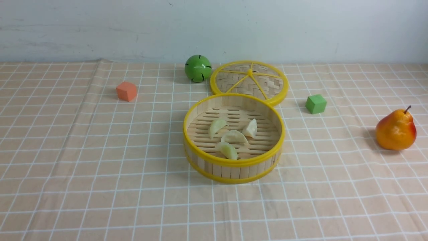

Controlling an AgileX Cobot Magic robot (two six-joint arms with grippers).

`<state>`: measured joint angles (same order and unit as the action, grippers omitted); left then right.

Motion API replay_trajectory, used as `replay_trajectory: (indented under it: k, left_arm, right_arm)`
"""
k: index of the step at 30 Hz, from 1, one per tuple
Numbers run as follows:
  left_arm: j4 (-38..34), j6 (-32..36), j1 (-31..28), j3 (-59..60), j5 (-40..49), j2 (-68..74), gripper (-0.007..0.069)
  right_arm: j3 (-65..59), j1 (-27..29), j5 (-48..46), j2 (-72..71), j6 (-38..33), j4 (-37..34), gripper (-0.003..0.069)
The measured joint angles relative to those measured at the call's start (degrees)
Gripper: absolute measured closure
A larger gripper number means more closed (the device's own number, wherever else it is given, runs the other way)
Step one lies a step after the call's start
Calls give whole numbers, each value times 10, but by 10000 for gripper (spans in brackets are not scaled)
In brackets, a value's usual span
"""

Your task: Put the dumplings into the steamer on the table with the brown tablecloth.

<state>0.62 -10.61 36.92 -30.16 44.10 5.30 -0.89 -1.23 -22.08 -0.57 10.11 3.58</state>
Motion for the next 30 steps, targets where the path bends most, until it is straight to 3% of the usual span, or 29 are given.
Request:
replay_trajectory:
  k: [20,25,28,30]
  left_arm:
    - [26,0,0,7,-10,0,533]
    - [33,14,-27,72,-141,0,549]
    - [27,28,-109,137,-271,1,638]
    - [21,28,-163,172,-325,-2,638]
  right_arm:
    - [0,0,0,0,0,0,634]
    - [0,0,0,0,0,0,627]
    - [0,0,0,0,0,0,620]
    - [0,0,0,0,0,0,618]
